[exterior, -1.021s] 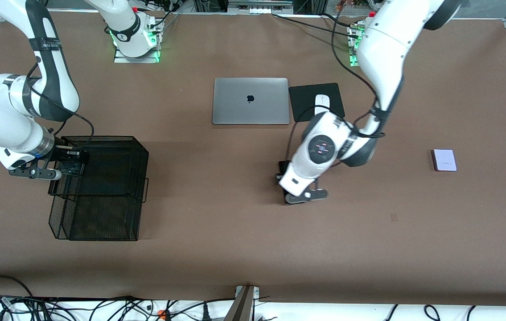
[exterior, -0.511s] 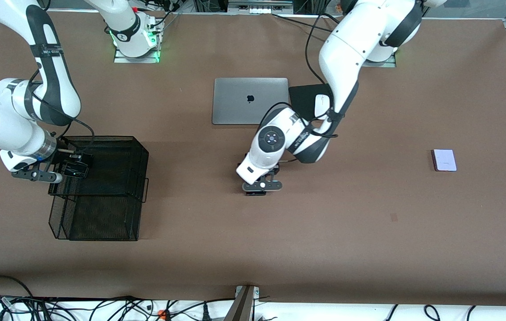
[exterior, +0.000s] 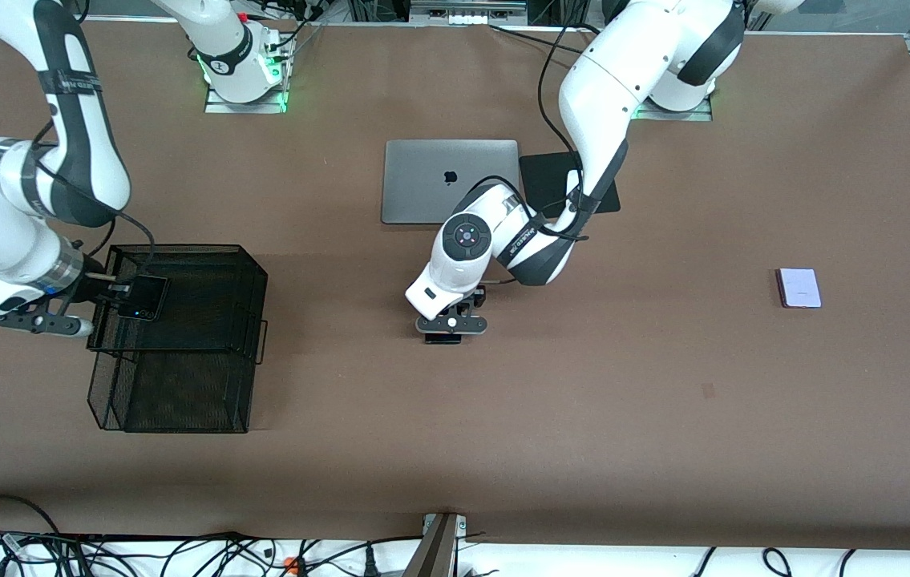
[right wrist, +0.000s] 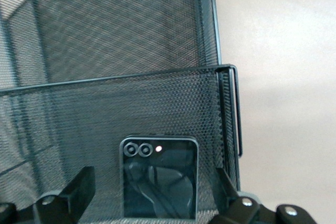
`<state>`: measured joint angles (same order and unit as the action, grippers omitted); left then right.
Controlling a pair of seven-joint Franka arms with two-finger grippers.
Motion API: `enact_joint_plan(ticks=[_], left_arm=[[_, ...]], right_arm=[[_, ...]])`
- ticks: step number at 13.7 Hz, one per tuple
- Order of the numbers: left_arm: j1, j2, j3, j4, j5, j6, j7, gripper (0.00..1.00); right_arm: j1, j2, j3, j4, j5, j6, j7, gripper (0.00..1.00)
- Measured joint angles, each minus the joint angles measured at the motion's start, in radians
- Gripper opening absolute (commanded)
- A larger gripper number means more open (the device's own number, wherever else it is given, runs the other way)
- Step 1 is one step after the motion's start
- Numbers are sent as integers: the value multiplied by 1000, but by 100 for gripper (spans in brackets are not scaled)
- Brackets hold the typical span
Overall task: Place phones with both arms
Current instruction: 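Set the black phone mid-table with the left gripper while the right gripper releases, then grasp the black phone with the right gripper while the left gripper reaches the white phone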
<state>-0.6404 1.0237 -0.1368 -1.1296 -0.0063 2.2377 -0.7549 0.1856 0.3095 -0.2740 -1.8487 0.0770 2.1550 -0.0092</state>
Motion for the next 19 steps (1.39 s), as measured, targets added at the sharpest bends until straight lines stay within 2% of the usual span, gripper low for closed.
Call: enact_joint_plan(ticks=[2,5,7,10,12,14,17,19], left_arm=[[0,0,1,5,0,0,-18,100],[2,-2,4,16,0,-8,-27,100],[21,-14,11,36,0,-85,-28,100],[106,-85,9,23,0,-283,9,100],[171,-164,8,-58,0,-344,65,100],[242,-247,10,-184,0,-354,133,100],[350,-348,16,-373,42,-352,279,100],[423,-386,17,-448,90,-347,355,100]], right_arm=[[9,-6,6,86,1,-116,1,99],[71,-6,17,159,9,-185,16,100],[156,-4,28,171,10,-194,125,100],[279,12,56,173,11,-191,270,100],[376,43,67,174,36,-134,401,100],[452,110,79,208,79,-56,532,100],[503,272,115,360,98,-19,623,100],[532,388,123,465,99,15,659,100]])
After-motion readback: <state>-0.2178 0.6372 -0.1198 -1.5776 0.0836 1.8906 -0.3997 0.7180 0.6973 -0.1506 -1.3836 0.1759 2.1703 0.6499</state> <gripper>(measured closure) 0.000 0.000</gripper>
